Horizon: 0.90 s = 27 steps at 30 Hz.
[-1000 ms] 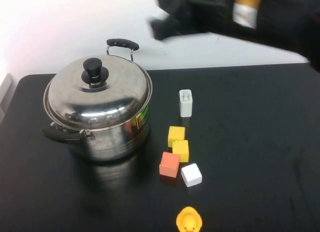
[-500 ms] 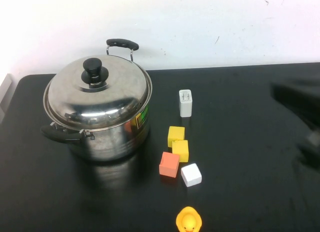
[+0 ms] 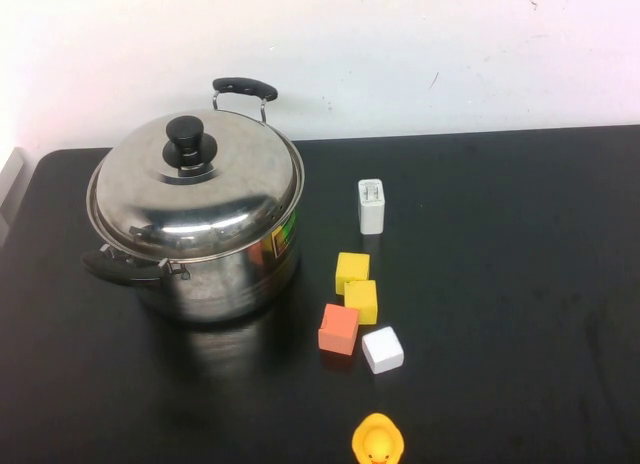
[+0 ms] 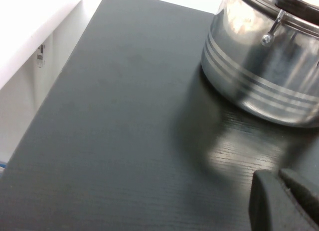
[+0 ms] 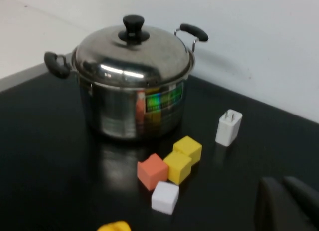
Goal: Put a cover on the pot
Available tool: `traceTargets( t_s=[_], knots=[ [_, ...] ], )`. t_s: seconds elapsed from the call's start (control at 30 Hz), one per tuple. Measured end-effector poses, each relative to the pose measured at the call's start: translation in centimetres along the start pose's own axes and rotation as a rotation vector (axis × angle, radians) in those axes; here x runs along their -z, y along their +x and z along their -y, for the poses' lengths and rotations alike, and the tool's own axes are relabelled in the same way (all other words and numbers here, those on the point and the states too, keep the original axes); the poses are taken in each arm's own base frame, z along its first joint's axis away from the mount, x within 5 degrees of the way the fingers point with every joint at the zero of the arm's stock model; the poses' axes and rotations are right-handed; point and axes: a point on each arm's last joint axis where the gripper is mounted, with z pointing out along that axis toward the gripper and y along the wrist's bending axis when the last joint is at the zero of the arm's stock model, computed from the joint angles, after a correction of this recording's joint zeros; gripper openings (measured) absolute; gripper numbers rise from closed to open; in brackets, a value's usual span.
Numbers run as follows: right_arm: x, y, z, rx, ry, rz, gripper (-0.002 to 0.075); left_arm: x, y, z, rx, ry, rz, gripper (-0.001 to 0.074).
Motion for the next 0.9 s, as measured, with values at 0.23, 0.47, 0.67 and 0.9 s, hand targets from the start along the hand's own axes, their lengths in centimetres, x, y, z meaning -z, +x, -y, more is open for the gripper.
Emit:
traceTargets(
  t_s=[0.23, 0.47, 0.67, 0.9],
  knots=[
    [0.3, 2.2, 0.0, 0.003, 0.002, -0.033, -0.0002, 0.0, 0.0, 0.0, -0.004, 0.0, 0.0, -0.0001],
    [0.0, 5.7, -0.4, -0.084, -0.022, -0.114, -0.0002, 0.0, 0.0, 0.0, -0.004, 0.0, 0.0, -0.0001],
    [0.5, 8.8, 1.2, -0.1, 0.176, -0.109, -0.0002, 0.0, 0.0, 0.0, -0.002, 0.0, 0.0, -0.0001],
    [2.0, 12.0, 2.9, -0.161, 0.514, -0.083, -0.0002, 0.0, 0.0, 0.0, -0.002, 0.0, 0.0, -0.0003]
  ],
)
